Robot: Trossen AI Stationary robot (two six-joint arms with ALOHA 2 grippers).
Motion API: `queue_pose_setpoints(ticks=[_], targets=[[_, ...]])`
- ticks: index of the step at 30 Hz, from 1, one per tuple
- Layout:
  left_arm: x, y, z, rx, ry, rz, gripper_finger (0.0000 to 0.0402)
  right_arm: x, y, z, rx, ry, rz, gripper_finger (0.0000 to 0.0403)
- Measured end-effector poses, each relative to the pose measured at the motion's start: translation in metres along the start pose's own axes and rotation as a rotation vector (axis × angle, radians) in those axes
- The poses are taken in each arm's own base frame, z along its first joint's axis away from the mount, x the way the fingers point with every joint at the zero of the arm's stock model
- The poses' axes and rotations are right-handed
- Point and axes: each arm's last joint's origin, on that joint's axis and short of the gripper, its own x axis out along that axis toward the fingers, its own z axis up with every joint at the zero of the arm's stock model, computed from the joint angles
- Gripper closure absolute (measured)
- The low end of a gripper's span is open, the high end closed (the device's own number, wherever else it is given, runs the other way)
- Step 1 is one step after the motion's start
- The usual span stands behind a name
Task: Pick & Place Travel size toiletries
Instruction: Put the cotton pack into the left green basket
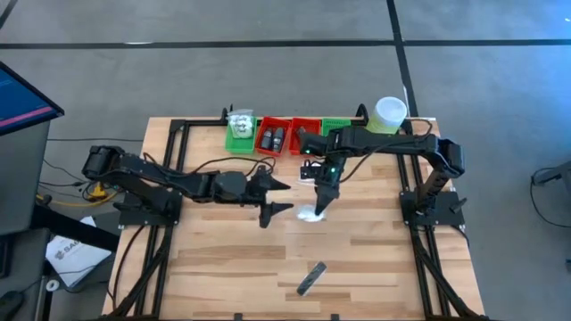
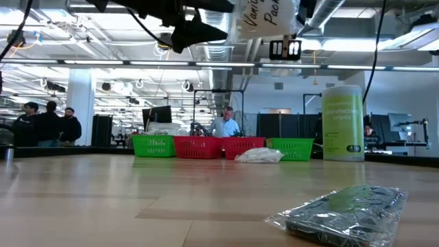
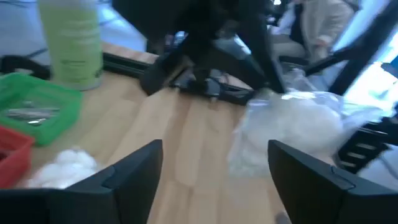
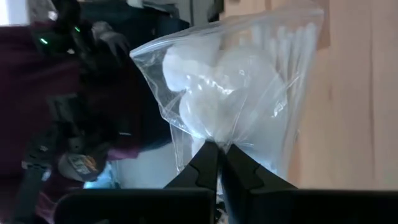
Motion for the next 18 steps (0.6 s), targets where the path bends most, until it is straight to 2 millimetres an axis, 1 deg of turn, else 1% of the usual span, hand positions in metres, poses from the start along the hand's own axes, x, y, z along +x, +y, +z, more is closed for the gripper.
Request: queue_pose_setpoints(ticks=[3,5,13,18], targets=[[0.000,-0.005,0.002,-0.002,0.000,-0.055,0.0113,-0.003,0.000,0.004,0.014,-0.024,0.034,0.0403],[-0.001,-0.006,0.001,0.001,0.008,-0.061,0.0113,-0.004,0.000,0.006,0.017,-0.038,0.049,0.0403],[-0.003,-0.016,-0.002,0.009,0.015,-0.093,0.0124,-0.015,-0.006,0.009,0.039,-0.069,0.062,0.0403],[-0.004,-0.018,-0.003,0.011,0.018,-0.103,0.0128,-0.020,-0.010,0.009,0.054,-0.083,0.058,0.0403]])
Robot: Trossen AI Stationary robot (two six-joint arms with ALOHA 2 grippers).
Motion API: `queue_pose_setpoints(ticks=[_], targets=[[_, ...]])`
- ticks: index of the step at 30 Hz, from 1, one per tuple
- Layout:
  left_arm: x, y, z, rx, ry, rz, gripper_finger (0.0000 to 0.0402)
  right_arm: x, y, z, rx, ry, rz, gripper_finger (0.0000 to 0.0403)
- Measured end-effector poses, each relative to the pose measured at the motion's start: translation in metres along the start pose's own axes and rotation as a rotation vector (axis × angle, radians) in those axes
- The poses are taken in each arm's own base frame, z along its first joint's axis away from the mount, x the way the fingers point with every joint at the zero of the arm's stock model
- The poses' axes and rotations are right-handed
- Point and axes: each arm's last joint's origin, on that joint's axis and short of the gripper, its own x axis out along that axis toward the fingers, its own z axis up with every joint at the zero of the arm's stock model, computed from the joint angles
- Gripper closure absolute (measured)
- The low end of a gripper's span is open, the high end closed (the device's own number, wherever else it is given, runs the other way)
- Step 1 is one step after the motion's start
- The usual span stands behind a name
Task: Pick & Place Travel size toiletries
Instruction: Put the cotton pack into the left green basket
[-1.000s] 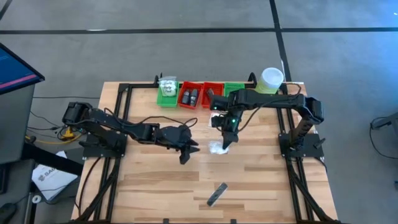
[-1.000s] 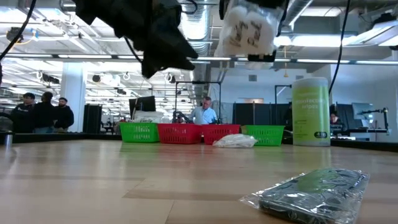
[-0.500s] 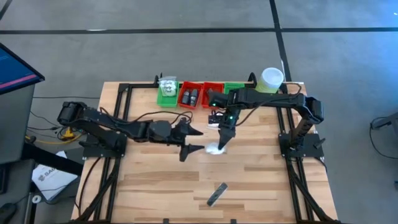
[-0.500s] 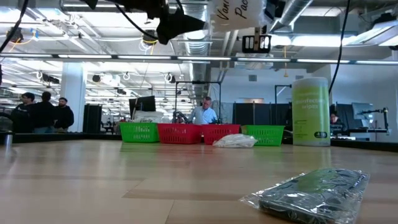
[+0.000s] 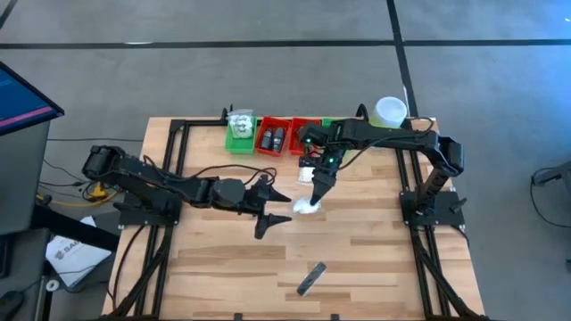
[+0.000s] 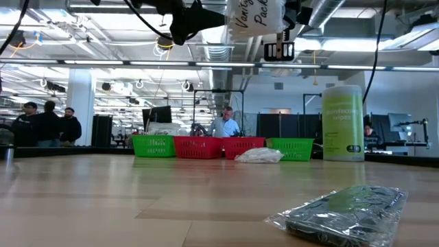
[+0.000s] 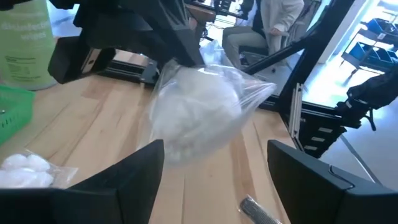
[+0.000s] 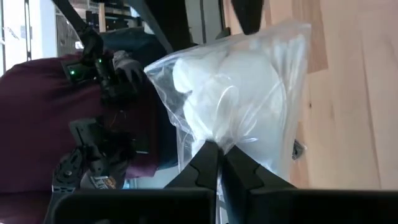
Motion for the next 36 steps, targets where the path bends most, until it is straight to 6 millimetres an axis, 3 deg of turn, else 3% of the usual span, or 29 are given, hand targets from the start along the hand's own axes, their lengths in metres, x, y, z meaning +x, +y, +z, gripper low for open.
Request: queue_pose_setpoints(ticks=[18,23,29,36], targets=[[0.000,0.005,0.001,0.052,-0.028,0.107,0.0137,0.003,0.006,0.008,-0.024,-0.032,0.052,0.0403],[0.000,0.005,0.001,0.025,-0.028,0.102,0.0214,0.003,0.006,0.008,-0.027,-0.031,0.054,0.0403],[-0.001,0.003,0.002,-0.180,-0.023,0.052,0.0381,0.001,0.005,0.009,-0.059,-0.037,0.053,0.0398],[-0.013,-0.001,0.015,-0.381,-0.021,-0.099,0.0400,-0.018,0.003,0.013,-0.075,-0.080,0.081,0.0354]])
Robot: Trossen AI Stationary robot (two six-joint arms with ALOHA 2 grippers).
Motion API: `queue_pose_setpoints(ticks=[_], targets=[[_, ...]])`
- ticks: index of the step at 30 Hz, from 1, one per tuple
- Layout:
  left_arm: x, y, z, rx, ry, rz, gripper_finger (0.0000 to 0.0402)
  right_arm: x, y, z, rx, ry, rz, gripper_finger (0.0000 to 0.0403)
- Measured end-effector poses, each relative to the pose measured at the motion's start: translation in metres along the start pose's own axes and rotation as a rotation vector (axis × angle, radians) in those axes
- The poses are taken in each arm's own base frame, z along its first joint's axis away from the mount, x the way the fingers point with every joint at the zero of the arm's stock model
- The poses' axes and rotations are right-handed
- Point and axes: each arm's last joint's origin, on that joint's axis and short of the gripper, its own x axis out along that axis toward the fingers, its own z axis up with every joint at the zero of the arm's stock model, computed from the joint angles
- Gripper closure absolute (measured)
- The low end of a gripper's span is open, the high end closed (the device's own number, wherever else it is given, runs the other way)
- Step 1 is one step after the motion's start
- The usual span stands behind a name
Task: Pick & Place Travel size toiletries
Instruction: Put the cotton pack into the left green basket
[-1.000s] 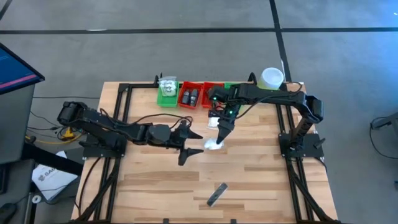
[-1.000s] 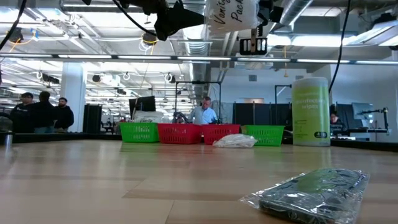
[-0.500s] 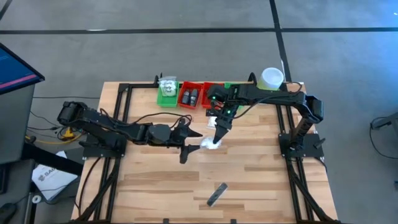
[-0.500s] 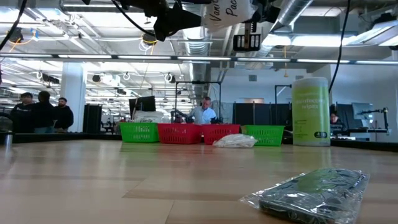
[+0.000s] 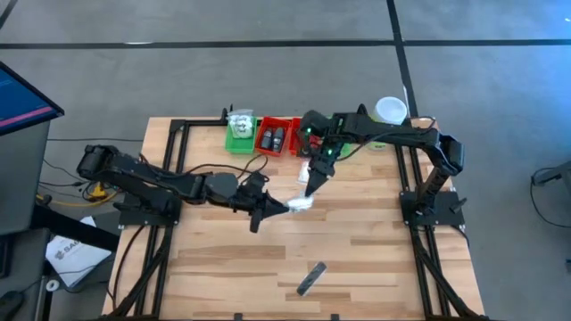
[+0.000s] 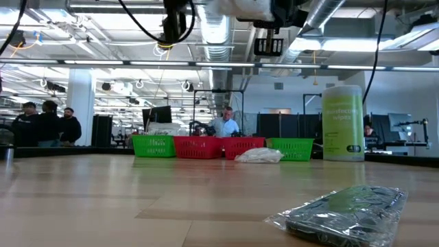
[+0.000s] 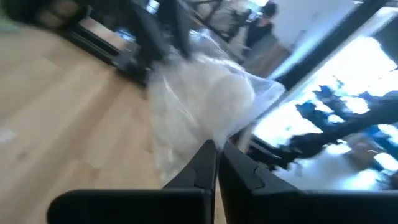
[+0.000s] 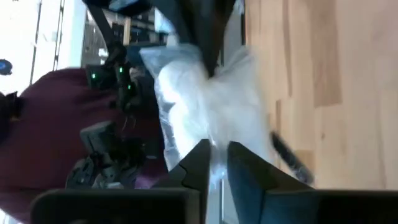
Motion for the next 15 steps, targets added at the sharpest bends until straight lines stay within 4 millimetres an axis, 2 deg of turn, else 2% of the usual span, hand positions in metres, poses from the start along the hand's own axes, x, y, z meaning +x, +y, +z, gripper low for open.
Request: queue_pose_setpoints(ticks=[4,9,12,15], targets=[[-0.006,0.001,0.006,-0.099,0.063,-0.091,0.0400,-0.015,0.009,0.008,-0.057,-0.049,-0.004,0.0316],[-0.008,0.006,0.010,-0.233,0.129,-0.136,0.0401,-0.029,0.034,0.019,-0.185,-0.106,-0.018,0.0254],[-0.008,0.010,0.013,-0.295,0.134,-0.131,0.0401,-0.027,0.052,0.022,-0.265,-0.121,-0.045,0.0210],[-0.008,0.013,0.016,-0.301,0.124,-0.119,0.0401,-0.016,0.065,0.021,-0.332,-0.107,-0.064,0.0165]])
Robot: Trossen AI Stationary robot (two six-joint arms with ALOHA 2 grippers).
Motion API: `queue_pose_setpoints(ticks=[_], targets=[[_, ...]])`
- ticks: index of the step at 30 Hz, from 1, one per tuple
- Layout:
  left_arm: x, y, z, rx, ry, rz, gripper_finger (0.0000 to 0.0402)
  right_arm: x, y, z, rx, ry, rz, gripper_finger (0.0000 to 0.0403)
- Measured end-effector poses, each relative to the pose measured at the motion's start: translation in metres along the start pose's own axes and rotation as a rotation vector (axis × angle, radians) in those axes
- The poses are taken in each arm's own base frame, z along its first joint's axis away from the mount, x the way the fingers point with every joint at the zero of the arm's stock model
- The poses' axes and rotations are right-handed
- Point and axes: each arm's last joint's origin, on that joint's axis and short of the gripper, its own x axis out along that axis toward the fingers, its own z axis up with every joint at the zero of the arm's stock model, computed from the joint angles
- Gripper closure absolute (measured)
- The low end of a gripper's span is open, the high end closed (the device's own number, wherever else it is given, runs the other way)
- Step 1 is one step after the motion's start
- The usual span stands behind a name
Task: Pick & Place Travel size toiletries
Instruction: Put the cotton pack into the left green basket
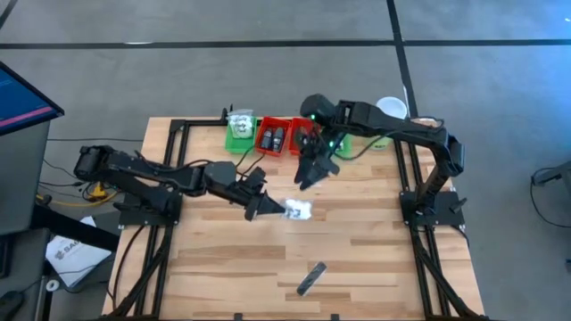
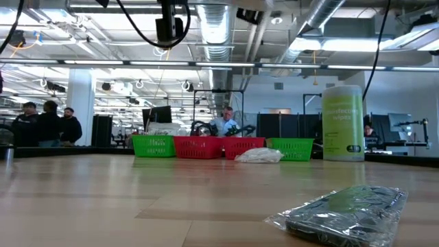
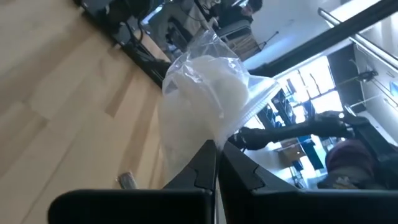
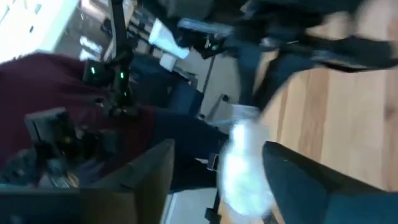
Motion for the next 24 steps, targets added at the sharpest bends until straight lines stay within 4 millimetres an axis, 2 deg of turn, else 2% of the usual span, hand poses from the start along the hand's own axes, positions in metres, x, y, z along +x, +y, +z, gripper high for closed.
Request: queue_pose_setpoints(ticks=[3,7,14,19,24], targets=[[-0.001,0.003,0.003,-0.004,-0.009,0.011,0.0401,0.012,0.007,-0.002,-0.021,0.024,-0.022,0.0134],[-0.002,0.007,0.008,-0.009,-0.015,0.017,0.0401,0.020,0.011,-0.008,-0.014,0.063,-0.078,0.0115],[-0.004,0.012,0.015,-0.007,0.000,0.003,0.0401,0.023,0.008,-0.021,0.004,0.146,-0.253,0.0111],[-0.006,0.014,0.018,0.017,-0.005,0.011,0.0401,0.020,0.006,-0.025,0.019,0.179,-0.270,0.0111],[-0.037,0.021,0.030,0.015,-0.007,0.157,0.0401,0.015,0.003,-0.028,0.036,0.201,-0.296,0.0111]])
